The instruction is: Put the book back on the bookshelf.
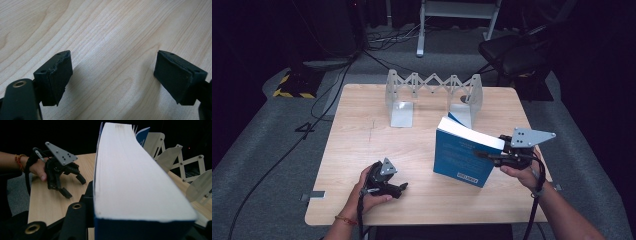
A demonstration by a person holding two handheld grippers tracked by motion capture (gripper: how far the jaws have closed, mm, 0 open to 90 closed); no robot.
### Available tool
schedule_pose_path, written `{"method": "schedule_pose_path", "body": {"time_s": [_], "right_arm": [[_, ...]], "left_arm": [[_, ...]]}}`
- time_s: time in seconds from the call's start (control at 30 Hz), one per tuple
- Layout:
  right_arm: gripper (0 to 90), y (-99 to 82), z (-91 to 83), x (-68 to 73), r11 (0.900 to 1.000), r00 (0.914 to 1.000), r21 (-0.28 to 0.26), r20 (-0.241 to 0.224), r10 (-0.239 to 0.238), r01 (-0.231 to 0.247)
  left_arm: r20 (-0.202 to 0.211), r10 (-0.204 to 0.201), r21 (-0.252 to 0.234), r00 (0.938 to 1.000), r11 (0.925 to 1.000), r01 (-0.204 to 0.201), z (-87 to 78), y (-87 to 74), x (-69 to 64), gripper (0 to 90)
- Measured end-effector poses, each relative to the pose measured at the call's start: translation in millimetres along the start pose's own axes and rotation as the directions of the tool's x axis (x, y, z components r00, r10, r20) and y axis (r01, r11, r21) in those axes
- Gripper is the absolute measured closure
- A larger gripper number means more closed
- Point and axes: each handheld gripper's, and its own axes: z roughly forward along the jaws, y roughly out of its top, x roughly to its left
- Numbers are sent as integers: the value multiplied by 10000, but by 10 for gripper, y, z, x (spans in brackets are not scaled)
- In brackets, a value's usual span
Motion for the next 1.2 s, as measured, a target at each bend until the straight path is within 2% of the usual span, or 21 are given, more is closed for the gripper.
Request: {"method": "schedule_pose_path", "body": {"time_s": [0.17,0.37,0.53,0.57,0.63,0.7,0.73,0.93,1.03,1.2], "right_arm": [[614,90,60,-83,9998,9999,166,92,96,-97],[615,243,118,-154,9995,9996,329,265,-43,34],[615,342,152,-245,9987,9984,514,558,-45,16],[615,375,162,-305,9977,9972,677,746,-2,-49],[615,380,165,-326,9976,9967,684,811,30,-86],[615,405,164,-437,9959,9935,881,1130,112,-212],[615,405,164,-437,9959,9935,881,1130,112,-212],[615,459,147,-660,9923,9822,1149,1862,248,-468],[615,507,127,-794,9919,9738,1083,2236,412,-668],[616,619,162,-958,9903,9556,1161,2920,392,-761]], "left_arm": [[11,-5,8,10000,10000,5,-1,1,0,157],[32,28,5,10000,10000,-28,0,1,3,156],[28,24,6,10000,10000,-24,0,1,2,157],[31,25,7,10000,10000,-25,0,1,3,156],[30,34,3,10000,10000,-34,0,2,3,157],[33,33,2,10000,10000,-33,0,2,3,156],[33,33,2,10000,10000,-33,0,2,3,157],[102,130,19,9999,9999,-130,1,6,14,156],[105,135,22,9999,9999,-135,2,6,14,155],[104,130,23,9999,9999,-130,2,6,13,155]]}}
